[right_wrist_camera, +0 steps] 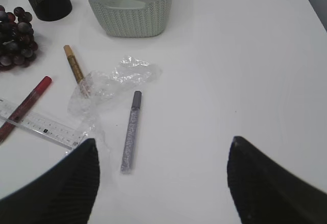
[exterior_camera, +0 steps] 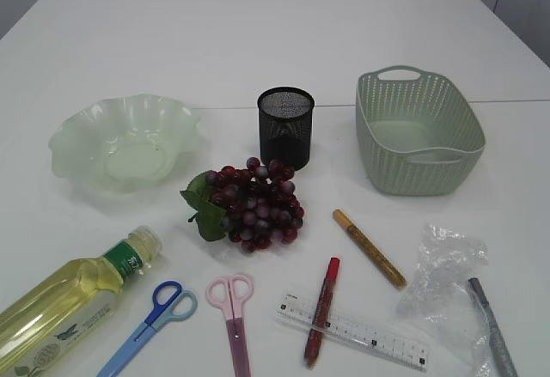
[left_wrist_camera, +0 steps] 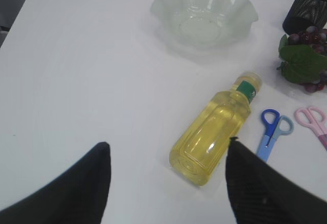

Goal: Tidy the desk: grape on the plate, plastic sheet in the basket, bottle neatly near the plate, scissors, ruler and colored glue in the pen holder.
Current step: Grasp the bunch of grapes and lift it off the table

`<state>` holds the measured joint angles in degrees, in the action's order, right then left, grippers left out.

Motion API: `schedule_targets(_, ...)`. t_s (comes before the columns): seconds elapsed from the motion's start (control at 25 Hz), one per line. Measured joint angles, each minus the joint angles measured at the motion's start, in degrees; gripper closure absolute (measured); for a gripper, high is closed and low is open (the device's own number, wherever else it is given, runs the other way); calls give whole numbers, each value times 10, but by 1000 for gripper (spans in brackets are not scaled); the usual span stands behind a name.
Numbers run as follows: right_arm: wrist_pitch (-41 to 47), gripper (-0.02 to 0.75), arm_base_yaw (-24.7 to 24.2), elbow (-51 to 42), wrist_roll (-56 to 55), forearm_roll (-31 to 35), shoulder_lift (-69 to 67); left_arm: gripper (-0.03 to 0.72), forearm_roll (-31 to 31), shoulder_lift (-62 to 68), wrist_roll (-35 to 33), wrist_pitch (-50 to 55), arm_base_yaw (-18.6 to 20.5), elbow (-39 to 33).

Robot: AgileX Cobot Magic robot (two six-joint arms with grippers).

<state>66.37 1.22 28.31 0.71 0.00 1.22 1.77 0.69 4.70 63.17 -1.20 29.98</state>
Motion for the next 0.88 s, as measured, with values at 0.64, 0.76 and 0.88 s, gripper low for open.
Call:
schedule_targets(0.64,0,169,0,0,0,0,0,180,0,0,0,0,0,0)
schedule_targets(0.76,0,169,0,0,0,0,0,181,0,0,0,0,0,0)
schedule_targets(0.88,0,169,0,0,0,0,0,181,0,0,0,0,0,0)
